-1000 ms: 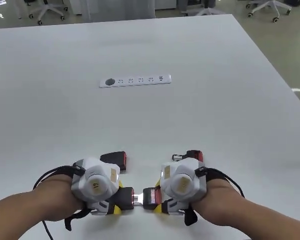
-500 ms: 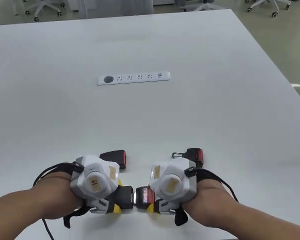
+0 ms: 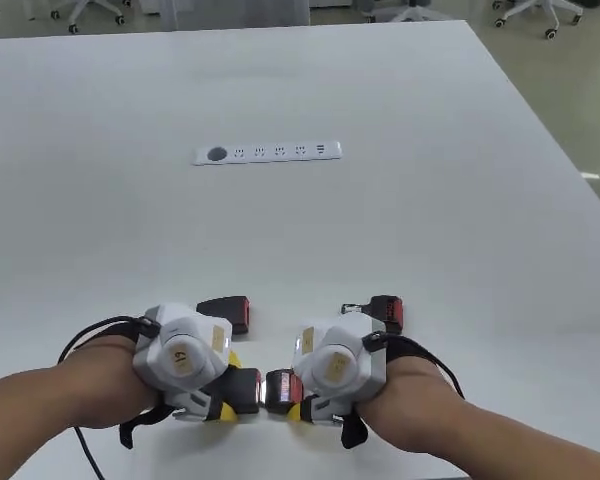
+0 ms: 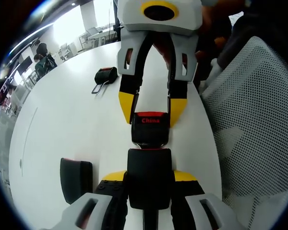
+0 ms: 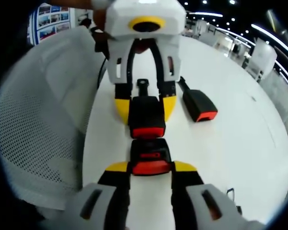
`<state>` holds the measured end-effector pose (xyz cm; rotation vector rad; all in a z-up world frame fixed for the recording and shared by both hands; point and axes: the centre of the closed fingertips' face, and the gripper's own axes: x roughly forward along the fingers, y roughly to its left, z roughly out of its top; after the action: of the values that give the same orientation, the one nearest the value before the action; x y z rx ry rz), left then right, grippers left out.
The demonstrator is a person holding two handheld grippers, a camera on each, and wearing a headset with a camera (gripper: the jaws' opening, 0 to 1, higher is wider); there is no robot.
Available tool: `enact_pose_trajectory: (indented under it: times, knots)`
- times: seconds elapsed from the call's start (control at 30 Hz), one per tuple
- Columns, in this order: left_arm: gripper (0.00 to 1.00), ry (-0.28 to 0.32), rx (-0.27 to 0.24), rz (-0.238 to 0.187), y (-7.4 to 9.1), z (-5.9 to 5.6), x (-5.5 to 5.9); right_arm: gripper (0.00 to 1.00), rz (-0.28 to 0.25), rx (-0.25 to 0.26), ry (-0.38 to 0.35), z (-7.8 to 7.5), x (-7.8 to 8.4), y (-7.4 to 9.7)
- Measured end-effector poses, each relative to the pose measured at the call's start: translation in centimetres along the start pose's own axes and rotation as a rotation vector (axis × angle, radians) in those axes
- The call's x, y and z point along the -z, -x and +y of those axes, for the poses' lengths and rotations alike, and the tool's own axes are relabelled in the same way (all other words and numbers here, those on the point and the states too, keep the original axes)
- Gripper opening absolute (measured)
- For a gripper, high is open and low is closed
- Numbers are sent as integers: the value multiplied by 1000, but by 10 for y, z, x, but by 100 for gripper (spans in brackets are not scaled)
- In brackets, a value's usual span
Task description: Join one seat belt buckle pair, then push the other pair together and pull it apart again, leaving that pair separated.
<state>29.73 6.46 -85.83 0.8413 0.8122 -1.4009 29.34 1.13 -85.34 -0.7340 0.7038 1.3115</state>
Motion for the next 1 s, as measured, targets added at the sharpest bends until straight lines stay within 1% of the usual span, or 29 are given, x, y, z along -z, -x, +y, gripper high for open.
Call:
enact_pose_trajectory:
  times: [0.07,0.2,0.27,0.6,0.9,1.0]
  knots:
    - [34,2,-4,-1,0,0,-1,31,-3,-3,6,-1,1,1]
    - [34,-12,-24,-6,2,1,2,31,-20,-15,-24,-2,0,-2]
    - [34,3,-28,-14,3,2,3,31,-17,-17,-22,-2,0,-2]
    - [34,8,-20,-2,2,3,3,31,-24,-12,-12,-1,0,-4]
    - [35,16,-21,-7,2,2,2,32,-19,-29,-8,-1,0,-4]
    - [35,23,-21,7,2,2,2,32,-25,-31,-16,-1,0,-4]
